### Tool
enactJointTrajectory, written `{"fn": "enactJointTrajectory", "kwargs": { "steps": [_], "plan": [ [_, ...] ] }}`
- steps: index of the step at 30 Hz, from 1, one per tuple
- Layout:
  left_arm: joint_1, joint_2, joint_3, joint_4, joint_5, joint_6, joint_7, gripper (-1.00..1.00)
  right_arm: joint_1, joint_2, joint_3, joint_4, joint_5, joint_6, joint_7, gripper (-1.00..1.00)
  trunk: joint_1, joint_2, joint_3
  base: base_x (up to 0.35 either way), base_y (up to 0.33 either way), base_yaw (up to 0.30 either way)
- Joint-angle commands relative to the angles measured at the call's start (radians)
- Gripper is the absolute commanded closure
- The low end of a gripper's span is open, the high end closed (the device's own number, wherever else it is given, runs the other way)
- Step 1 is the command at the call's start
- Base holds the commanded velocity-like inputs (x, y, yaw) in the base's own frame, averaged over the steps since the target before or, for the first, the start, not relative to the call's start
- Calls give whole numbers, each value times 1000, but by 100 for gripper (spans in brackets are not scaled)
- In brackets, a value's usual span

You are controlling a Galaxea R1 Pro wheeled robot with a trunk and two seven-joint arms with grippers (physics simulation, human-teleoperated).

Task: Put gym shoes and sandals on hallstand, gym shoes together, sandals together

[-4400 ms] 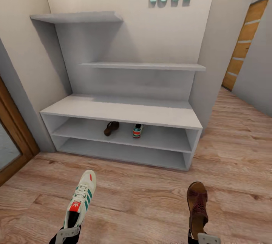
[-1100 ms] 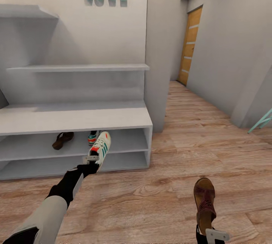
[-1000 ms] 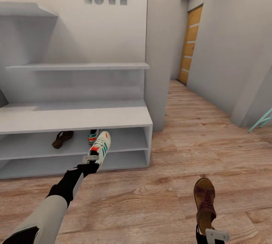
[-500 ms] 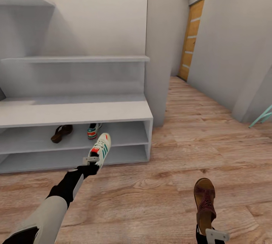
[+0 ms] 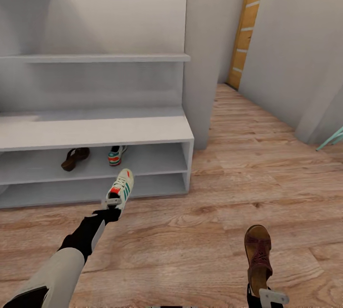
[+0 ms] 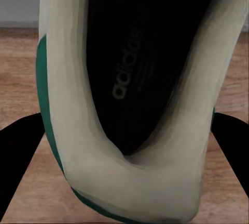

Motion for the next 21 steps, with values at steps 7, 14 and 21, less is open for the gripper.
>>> {"fn": "enactJointTrajectory", "kwargs": {
  "steps": [7,14,21],
  "plan": [
    [0,-4,10,-2,-7,4,30,100,-1,-1,2,2,10,-1,-7,100,3,-2,-29,0,0,0],
    [3,-5,11,-5,-4,-15,34,100,0,3,1,1,10,-1,-9,100,3,-2,-33,0,0,0],
    [4,-6,10,-5,-5,-15,22,100,1,10,2,1,9,-1,-10,100,3,-2,-31,0,0,0]
  ]
}}
